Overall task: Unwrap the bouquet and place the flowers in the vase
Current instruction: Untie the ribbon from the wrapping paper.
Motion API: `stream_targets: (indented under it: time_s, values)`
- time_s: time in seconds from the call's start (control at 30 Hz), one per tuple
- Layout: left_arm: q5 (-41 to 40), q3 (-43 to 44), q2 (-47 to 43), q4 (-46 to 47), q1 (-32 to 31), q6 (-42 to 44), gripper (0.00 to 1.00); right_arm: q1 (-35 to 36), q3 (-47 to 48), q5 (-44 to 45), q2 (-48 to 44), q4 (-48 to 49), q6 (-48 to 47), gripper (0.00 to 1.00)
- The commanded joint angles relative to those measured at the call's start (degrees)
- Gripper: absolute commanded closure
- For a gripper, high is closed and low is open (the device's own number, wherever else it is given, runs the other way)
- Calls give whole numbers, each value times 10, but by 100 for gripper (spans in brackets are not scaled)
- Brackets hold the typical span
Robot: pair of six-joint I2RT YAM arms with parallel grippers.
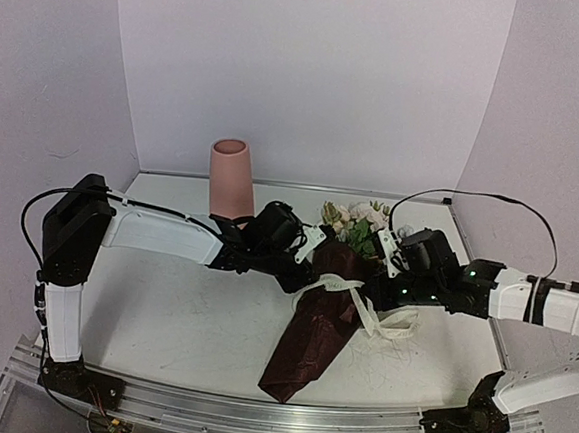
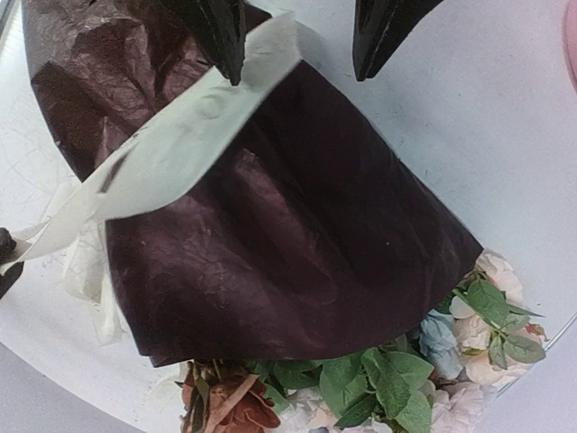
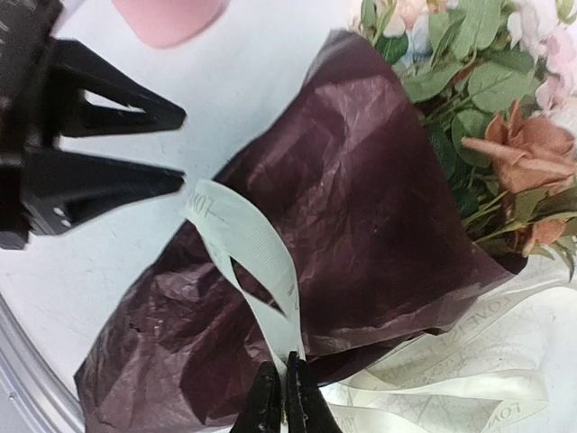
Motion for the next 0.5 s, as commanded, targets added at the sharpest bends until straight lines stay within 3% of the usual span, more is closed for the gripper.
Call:
stream_targets:
  time_s: [0.0, 0.3, 0.47]
  values:
    - [56, 13, -39, 10, 1, 2, 56, 4, -8, -6, -39, -18, 5, 94]
    - [108, 12, -36, 11, -1, 14, 48, 4, -8, 21, -77, -33, 17, 94]
    - [144, 9, -34, 10, -5, 34, 45, 4, -14, 132, -127, -68, 53, 93]
